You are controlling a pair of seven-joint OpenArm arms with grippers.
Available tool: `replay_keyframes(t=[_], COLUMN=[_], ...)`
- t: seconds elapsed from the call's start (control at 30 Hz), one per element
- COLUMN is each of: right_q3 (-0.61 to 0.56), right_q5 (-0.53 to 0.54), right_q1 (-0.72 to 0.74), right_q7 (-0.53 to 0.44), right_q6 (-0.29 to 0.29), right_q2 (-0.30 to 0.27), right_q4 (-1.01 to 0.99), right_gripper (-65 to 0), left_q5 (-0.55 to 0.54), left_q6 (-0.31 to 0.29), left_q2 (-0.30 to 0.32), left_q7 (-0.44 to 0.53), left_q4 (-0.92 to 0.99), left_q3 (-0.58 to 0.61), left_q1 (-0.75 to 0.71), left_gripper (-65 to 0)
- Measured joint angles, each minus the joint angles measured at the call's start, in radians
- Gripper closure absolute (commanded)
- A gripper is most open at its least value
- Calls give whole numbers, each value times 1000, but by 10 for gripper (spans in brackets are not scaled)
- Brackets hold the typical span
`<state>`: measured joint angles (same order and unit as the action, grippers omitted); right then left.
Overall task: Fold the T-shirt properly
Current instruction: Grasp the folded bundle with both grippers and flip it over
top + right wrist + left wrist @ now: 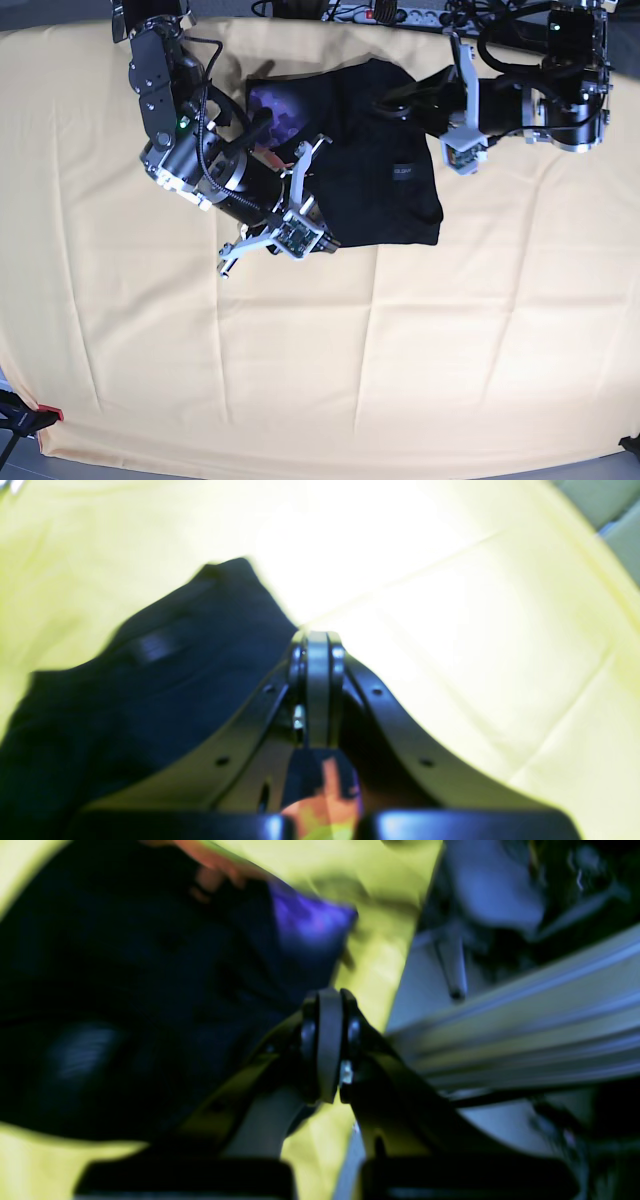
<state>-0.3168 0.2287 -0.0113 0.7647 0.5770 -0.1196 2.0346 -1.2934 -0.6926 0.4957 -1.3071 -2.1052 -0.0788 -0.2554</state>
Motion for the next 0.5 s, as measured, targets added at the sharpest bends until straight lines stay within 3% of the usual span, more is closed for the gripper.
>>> replay_keyframes(t=[0.2, 0.3, 0.4, 0.5], right_q3=[39, 39, 37, 37], right_q5=[25, 77, 110, 132], right_q1=[143, 198, 225, 242], right_q7=[-4, -3, 9, 3], right_q6=[19, 74, 118, 120], right_q2=[-38, -58, -80, -96], right_q4=[-214, -340, -435, -472], right_gripper=[0, 0, 0, 0], left_q5=[236, 374, 472, 490], left_q6=[0, 0, 0, 0], left_q2=[32, 45, 55, 59], left_q7=[92, 145, 217, 228], left_q4=[-1, 0, -1, 11], left_q3=[214, 294, 322, 322], left_q1=[1, 0, -1, 1], left_gripper=[0, 0, 0, 0])
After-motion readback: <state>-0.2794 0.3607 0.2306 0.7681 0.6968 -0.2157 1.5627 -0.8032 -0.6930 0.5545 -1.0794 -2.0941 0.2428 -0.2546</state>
